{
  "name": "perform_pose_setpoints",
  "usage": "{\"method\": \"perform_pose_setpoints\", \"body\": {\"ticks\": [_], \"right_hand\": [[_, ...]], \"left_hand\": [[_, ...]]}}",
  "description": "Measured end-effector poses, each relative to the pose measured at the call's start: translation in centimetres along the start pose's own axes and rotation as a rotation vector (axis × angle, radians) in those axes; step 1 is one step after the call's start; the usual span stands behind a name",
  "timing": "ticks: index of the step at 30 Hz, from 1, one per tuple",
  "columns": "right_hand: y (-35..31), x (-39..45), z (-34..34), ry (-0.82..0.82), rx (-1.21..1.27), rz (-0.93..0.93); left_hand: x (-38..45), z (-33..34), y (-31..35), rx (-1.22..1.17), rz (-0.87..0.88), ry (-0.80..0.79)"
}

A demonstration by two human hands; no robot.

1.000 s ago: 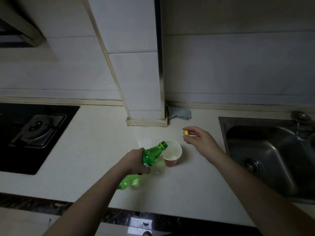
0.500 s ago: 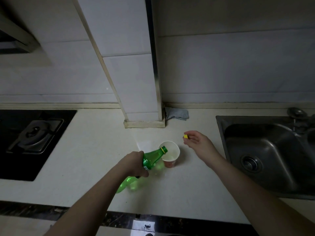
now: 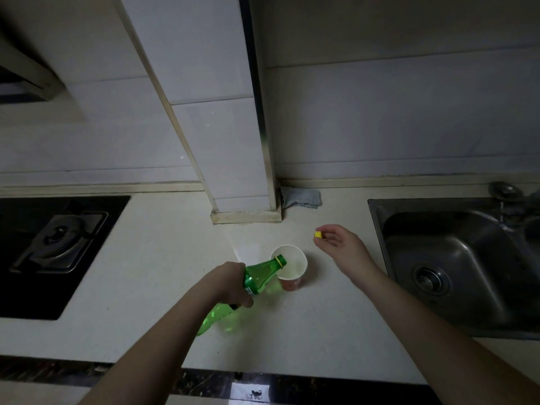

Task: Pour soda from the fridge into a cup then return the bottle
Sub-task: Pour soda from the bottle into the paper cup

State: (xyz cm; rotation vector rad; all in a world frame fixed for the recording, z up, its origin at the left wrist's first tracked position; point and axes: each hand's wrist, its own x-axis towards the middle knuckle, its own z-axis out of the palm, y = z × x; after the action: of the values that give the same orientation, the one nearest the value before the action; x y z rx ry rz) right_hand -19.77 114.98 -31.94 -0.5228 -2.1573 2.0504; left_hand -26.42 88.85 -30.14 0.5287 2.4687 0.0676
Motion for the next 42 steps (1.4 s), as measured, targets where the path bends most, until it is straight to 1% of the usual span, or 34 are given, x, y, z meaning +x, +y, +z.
{"method": "perform_pose_setpoints", "body": {"ticks": [14,19,31,42], "right_hand": [[0.2,-0.2,-0.2,0.006,0.012,-0.022],[-0.3,-0.5,-0.1,0.042,0.025,-0.032],[-0.5,-0.8,-0.1,0.035,0.000,-0.036],[-0.6,-0.9,-0.1,0.029,0.001,-0.032]], "left_hand": [[-0.5,-0.5,0.5,0.030,0.007,-0.023],[-0.5,-0.5,0.3,0.070,-0.003,-0.019],[-0.5,-0.4,0.3,0.105,-0.036,-0.011],[-0.6,-0.9,0.4,0.140,-0.061,-0.036]]}}
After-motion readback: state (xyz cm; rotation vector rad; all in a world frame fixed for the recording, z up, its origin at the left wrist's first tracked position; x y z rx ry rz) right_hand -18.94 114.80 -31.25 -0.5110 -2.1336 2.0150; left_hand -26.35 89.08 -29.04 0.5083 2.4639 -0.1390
